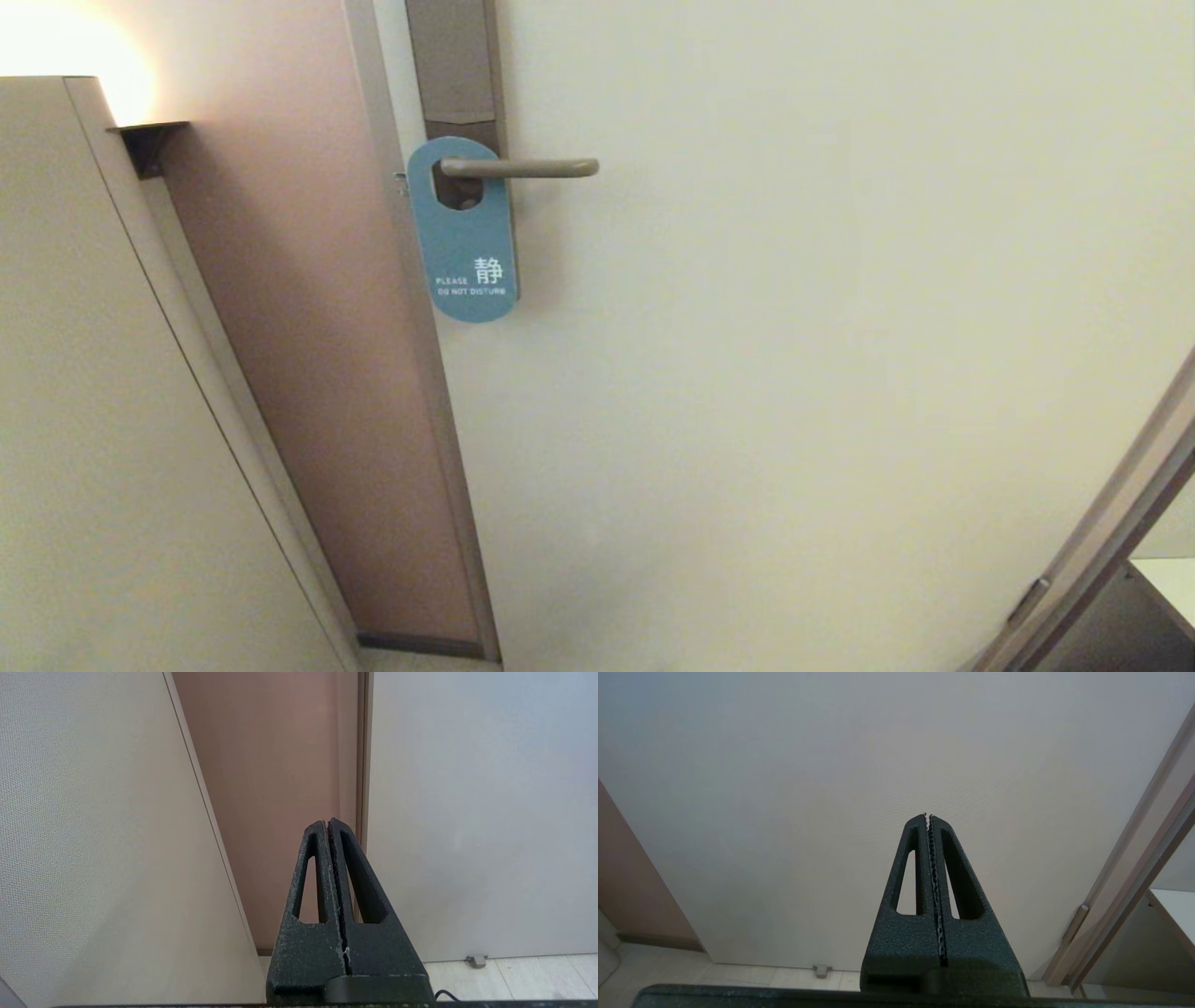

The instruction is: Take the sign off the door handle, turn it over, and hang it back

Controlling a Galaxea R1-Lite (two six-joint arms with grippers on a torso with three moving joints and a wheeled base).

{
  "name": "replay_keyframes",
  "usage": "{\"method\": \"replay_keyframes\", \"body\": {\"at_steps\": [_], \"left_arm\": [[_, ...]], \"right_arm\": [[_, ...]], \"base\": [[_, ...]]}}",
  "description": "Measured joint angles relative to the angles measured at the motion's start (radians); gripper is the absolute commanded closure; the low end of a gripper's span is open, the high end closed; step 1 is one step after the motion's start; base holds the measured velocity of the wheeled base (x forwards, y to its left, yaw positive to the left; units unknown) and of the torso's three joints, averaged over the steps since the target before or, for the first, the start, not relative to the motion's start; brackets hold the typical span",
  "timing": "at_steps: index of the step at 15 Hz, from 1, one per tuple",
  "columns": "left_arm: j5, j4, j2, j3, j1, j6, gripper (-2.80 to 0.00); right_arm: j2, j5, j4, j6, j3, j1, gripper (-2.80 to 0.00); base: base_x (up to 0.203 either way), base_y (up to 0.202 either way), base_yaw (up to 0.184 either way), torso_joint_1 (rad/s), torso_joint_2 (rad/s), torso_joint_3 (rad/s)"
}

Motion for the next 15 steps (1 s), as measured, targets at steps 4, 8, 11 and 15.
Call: {"method": "replay_keyframes", "body": {"at_steps": [4, 8, 11, 15], "left_arm": [[0.0, 0.0, 0.0, 0.0, 0.0, 0.0, 0.0], [0.0, 0.0, 0.0, 0.0, 0.0, 0.0, 0.0], [0.0, 0.0, 0.0, 0.0, 0.0, 0.0, 0.0], [0.0, 0.0, 0.0, 0.0, 0.0, 0.0, 0.0]], "right_arm": [[0.0, 0.0, 0.0, 0.0, 0.0, 0.0, 0.0], [0.0, 0.001, 0.0, -0.001, 0.0, 0.0, 0.0], [0.0, -0.001, 0.0, -0.001, 0.0, 0.0, 0.0], [0.0, 0.0, 0.0, 0.0, 0.0, 0.0, 0.0]], "base": [[0.0, 0.0, 0.0, 0.0, 0.0, 0.0], [0.0, 0.0, 0.0, 0.0, 0.0, 0.0], [0.0, 0.0, 0.0, 0.0, 0.0, 0.0], [0.0, 0.0, 0.0, 0.0, 0.0, 0.0]]}}
